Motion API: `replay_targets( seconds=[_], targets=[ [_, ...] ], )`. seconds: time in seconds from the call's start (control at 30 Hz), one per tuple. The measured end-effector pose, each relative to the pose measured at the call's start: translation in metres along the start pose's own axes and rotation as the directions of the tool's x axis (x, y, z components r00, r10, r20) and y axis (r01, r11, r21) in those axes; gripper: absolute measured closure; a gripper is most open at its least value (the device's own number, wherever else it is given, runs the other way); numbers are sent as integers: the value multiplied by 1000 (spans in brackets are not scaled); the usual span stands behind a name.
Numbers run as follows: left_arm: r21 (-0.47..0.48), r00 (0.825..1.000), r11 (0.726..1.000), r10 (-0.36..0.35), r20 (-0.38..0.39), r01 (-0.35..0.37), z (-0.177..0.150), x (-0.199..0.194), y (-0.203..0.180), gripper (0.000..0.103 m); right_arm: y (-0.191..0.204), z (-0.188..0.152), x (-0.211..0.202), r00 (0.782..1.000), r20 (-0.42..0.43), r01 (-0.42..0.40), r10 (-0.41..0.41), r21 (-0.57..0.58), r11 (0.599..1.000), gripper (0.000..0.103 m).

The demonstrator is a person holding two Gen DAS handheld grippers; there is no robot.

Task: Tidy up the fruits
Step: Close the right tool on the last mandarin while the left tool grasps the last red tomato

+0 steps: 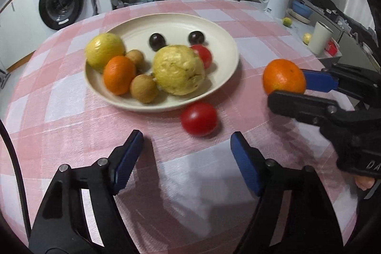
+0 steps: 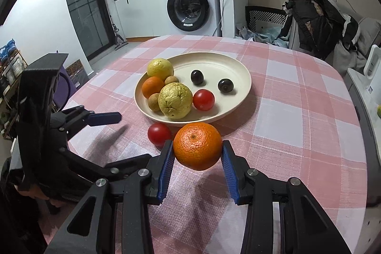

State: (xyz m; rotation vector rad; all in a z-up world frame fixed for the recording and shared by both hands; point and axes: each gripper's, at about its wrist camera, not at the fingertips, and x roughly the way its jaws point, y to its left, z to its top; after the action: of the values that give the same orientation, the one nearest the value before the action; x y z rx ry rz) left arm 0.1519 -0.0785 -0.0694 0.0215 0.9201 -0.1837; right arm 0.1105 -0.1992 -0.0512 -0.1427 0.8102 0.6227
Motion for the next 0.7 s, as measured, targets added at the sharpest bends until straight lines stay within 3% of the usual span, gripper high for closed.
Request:
replay_targets(
  seconds=[0.2,0.37,0.7],
  targets=[
    [-16,1000,1000,-2,15,2,9,6,-3,50,-3,-1,0,1000,-2,2,-2,6,1000,62],
    [-38,999,999,-38,28,39,13,8,1,75,-6,-1,0,1000,-2,3,-3,14,1000,62],
    [-2,997,998,-62,46,62,4,0,0,75,-7,-2,1,1000,-5,4,-4,16,1000,63]
  ],
)
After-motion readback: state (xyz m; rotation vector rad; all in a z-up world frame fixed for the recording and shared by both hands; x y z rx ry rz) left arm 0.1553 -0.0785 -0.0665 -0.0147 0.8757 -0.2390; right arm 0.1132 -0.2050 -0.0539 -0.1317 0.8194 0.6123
